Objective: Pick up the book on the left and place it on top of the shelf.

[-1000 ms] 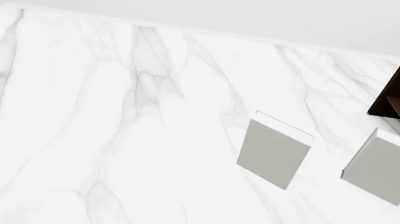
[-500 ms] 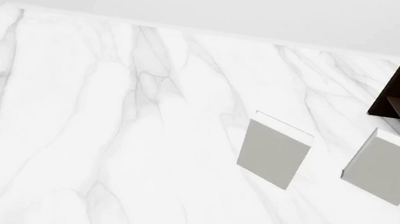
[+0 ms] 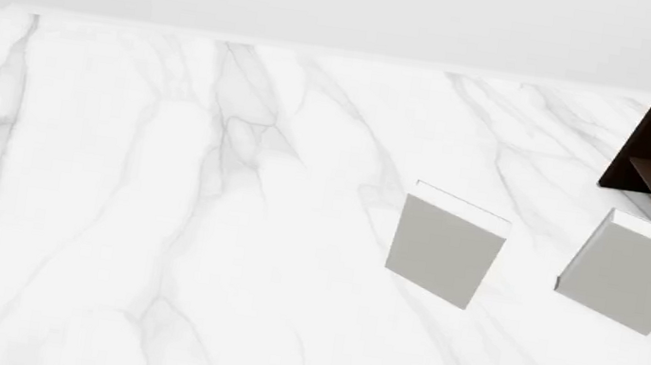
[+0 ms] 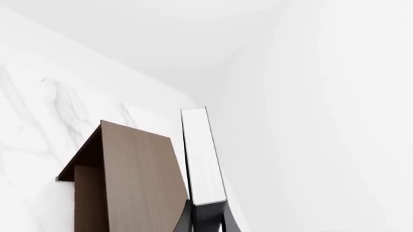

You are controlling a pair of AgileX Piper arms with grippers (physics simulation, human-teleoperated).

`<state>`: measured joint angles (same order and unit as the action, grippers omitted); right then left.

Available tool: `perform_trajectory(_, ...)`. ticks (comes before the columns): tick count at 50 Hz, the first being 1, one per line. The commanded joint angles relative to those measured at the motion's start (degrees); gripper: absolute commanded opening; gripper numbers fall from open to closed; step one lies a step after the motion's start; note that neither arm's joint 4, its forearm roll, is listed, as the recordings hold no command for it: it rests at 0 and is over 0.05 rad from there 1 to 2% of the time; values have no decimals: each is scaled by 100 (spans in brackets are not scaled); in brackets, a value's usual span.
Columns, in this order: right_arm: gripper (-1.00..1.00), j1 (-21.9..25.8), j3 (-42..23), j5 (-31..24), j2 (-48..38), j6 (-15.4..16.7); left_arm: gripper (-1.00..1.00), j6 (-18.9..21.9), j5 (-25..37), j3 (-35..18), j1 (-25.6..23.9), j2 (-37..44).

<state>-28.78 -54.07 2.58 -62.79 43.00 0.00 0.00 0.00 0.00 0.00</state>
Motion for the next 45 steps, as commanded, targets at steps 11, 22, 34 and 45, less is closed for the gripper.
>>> perform_trajectory(11, -100, -63, -41, 352, -379, -68, 100, 0, 0, 0, 0, 0)
perform_trajectory(22, -100, -130, 0, 456, -488, -20, 100, 0, 0, 0, 0, 0)
perform_trajectory(34, -100, -198, 19, 545, -599, 8, 100, 0, 0, 0, 0, 0)
perform_trajectory(45, -100, -236, -37, 602, -732, 30, 100, 0, 0, 0, 0, 0)
